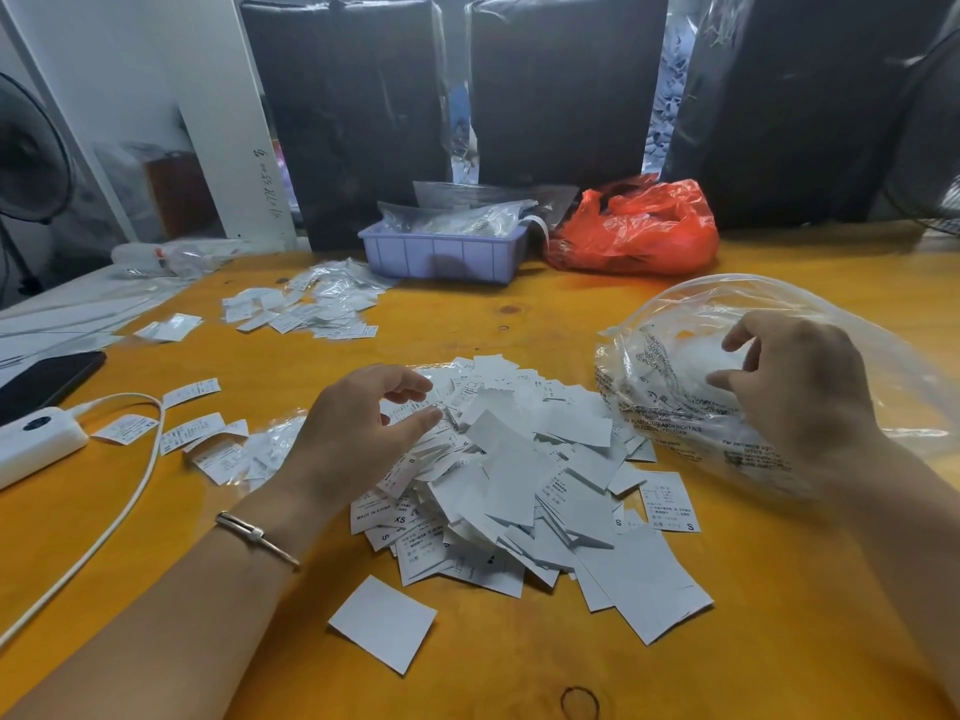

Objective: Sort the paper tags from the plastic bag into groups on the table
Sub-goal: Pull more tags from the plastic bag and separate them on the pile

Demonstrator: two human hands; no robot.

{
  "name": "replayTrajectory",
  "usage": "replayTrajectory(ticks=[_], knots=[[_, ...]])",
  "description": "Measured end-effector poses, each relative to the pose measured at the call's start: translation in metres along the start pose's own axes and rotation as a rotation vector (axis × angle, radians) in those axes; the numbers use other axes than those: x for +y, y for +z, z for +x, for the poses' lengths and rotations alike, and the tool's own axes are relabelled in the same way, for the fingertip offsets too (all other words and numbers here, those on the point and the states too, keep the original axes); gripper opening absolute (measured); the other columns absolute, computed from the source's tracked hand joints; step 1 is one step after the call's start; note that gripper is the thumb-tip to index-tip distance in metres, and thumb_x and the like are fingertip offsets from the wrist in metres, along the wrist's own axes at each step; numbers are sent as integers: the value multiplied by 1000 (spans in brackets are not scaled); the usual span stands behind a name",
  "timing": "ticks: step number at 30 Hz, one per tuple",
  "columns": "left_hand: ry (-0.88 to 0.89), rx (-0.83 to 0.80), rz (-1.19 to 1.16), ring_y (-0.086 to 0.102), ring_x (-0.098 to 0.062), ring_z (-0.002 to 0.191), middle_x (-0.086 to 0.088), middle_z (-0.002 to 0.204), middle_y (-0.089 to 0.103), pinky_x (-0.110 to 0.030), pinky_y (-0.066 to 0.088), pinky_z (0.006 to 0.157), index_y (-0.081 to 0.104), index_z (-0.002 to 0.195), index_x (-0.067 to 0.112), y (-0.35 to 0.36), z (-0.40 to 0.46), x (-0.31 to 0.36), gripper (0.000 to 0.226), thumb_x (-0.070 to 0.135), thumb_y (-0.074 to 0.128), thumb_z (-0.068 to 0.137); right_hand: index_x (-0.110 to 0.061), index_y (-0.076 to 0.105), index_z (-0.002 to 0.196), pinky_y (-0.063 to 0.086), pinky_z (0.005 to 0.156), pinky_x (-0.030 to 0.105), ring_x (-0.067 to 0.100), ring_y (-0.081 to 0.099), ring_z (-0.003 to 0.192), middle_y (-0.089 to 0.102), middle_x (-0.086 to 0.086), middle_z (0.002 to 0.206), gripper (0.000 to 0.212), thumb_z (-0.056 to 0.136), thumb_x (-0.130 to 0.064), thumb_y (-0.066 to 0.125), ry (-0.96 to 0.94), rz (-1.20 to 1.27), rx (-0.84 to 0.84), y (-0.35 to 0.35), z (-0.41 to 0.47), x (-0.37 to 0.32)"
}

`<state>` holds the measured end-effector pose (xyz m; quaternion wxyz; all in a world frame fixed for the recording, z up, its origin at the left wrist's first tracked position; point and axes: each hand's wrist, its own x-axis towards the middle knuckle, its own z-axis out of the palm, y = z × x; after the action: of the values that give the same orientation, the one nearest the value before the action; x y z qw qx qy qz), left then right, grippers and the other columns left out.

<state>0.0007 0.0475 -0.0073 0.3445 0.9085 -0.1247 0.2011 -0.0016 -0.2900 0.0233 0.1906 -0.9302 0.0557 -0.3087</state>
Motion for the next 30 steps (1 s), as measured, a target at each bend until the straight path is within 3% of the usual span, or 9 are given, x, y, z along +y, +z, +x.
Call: replayTrajectory(ticks=[4,7,14,16,18,20,21,26,30], knots=[[-2,-2,2,58,2,99,16,102,64,-14,47,73,69,110,25,0,0,1,24,28,75,86,1,71,98,38,67,31,29,53,71,63,12,71,25,74,8,75,-36,-2,5,-2,1,1],[1,-9,12,58,2,97,17,101,62,-13,47,73,69,110,25,0,0,1,24,29,74,87,2,72,98,48,70,37,35,61,75,70,19,79,26,76,15,64,-108,5,105,-7,0,-5],[-3,-12,8,58,1,97,17,100,62,-13,46,72,69,107,26,0,0,1,20,29,74,88,-4,71,101,44,65,35,36,62,78,69,17,94,19,83,1,65,-230,122,422,-15,-8,-24],[-2,-11,6,58,2,97,17,100,62,-13,46,73,69,106,27,0,0,1,18,29,73,88,-5,68,107,46,69,38,38,62,86,67,18,99,26,82,-3,70,-217,38,338,-13,-8,-24],[-2,-12,-3,57,5,97,18,99,62,-14,46,72,69,105,27,1,0,1,17,29,73,88,-9,61,117,48,78,41,38,56,105,62,16,113,39,81,-13,75,-78,-230,-13,-8,-5,-17],[1,-11,0,56,7,97,21,97,60,-14,47,72,69,104,28,1,0,1,16,29,73,88,-10,60,113,48,78,38,35,55,107,61,13,116,28,85,-11,66,68,-411,-313,-2,-6,-12],[3,-11,0,56,7,97,23,96,59,-15,47,72,69,104,28,0,1,0,16,29,73,88,-8,64,104,48,72,36,35,57,100,64,14,108,19,85,-5,60,88,-415,-352,0,-7,-9],[9,-15,-14,56,8,97,27,95,58,-12,45,71,69,102,30,0,0,0,15,29,73,88,-8,69,72,41,60,32,36,56,75,65,16,78,11,82,-9,70,77,-229,-123,0,-2,-3],[10,-16,-9,57,7,96,26,95,58,-13,45,70,68,102,30,1,1,0,13,29,72,89,-11,56,62,33,58,31,33,50,68,61,13,69,31,73,-21,83,51,-133,-22,1,-4,-3]])
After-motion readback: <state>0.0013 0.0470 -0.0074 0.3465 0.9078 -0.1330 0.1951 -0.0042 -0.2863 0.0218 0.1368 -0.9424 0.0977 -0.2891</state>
